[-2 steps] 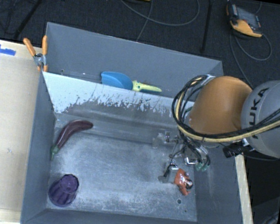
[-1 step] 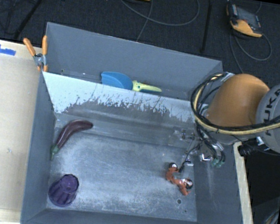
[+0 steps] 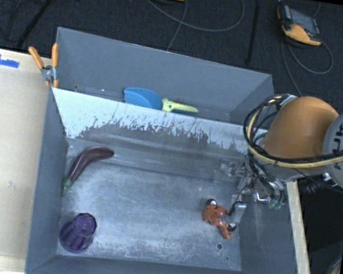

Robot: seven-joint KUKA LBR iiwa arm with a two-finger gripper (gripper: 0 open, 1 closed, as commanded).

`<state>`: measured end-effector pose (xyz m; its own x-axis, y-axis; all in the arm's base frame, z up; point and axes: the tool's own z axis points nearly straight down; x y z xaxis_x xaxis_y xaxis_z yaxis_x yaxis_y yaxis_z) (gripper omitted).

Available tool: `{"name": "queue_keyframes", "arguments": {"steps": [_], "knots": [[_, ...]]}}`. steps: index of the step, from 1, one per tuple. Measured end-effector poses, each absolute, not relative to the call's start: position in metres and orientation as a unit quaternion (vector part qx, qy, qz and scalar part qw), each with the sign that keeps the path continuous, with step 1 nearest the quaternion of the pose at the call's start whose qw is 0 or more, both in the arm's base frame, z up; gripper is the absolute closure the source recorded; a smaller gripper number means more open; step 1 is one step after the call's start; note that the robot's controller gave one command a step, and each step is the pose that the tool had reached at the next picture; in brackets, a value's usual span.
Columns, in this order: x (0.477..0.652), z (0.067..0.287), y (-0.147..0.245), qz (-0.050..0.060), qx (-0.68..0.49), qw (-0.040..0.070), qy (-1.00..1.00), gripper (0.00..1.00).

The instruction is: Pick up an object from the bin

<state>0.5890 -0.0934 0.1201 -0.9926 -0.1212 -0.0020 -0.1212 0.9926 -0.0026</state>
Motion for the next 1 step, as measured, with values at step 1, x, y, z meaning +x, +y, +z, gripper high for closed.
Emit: {"name": "queue_keyframes", "arguments": {"steps": [1], "knots": [[0.5842, 0.1178, -0.0900, 0.000, -0.069, 0.000, 0.998, 0.00]]}}
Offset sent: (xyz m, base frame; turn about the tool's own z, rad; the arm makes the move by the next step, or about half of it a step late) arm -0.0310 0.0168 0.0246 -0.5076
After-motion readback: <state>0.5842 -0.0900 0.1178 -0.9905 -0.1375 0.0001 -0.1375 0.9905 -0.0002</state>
